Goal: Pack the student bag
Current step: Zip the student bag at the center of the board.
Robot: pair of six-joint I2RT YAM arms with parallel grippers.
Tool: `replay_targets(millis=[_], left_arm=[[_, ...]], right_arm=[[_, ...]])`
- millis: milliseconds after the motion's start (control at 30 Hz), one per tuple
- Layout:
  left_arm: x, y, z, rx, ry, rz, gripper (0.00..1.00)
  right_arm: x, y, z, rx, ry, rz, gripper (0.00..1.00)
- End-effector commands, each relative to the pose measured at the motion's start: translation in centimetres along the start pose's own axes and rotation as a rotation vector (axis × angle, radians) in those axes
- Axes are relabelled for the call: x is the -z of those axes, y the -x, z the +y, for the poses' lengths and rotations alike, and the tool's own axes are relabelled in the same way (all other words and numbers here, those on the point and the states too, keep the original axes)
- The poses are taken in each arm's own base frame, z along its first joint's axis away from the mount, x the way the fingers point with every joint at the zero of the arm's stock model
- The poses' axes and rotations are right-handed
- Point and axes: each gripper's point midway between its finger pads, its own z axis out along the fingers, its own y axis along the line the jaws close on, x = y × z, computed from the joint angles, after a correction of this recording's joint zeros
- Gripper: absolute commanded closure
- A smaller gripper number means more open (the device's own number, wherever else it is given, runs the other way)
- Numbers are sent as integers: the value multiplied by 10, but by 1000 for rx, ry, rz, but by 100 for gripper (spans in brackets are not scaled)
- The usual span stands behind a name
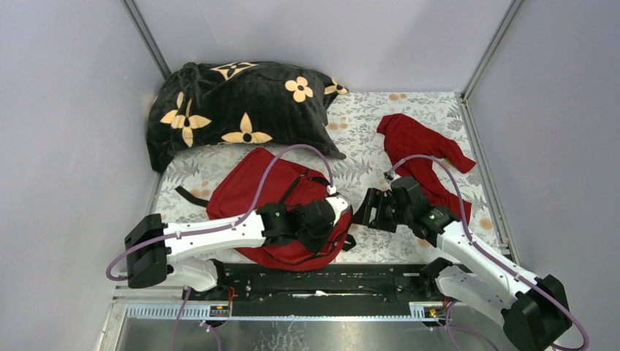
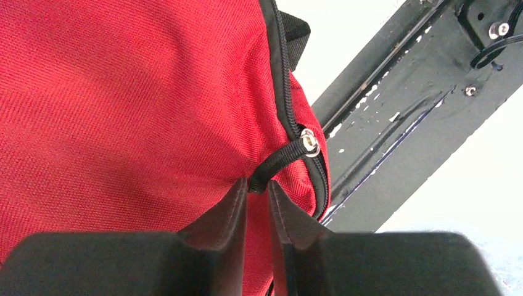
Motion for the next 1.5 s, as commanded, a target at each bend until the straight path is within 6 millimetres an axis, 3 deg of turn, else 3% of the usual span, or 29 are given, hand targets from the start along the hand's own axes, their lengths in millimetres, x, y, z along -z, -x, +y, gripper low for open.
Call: replay_targets(millis=[0,133,433,667,833,1067,1300,1400,1467], left_arm=[[1,19,2,-8,7,-79,81],[0,23,2,-6,9,-97,100],[12,31,2,-10,15,-124,100],[19,21,-3,11,-31,-110,100],[22,10,-8,21,-52,-85,100],[36,3,-12,48,-77,-107,100],[36,-12,-15,76,-92,-84,100],[35,-2,-8,119,-43,-127,100],[36,12,-6,153,-15,-162,59]], right_arm=[[-2,6,14,12,63,-6,21],[-5,6,14,3,66,1,20],[-14,1,21,-118,112,21,14],[-30,2,40,-219,268,22,18],[-41,11,47,-170,276,29,35],[-56,17,41,-106,230,39,98],[-48,34,30,-80,145,-73,100],[-41,41,32,-54,144,-112,100],[-39,41,35,-43,152,-109,100]])
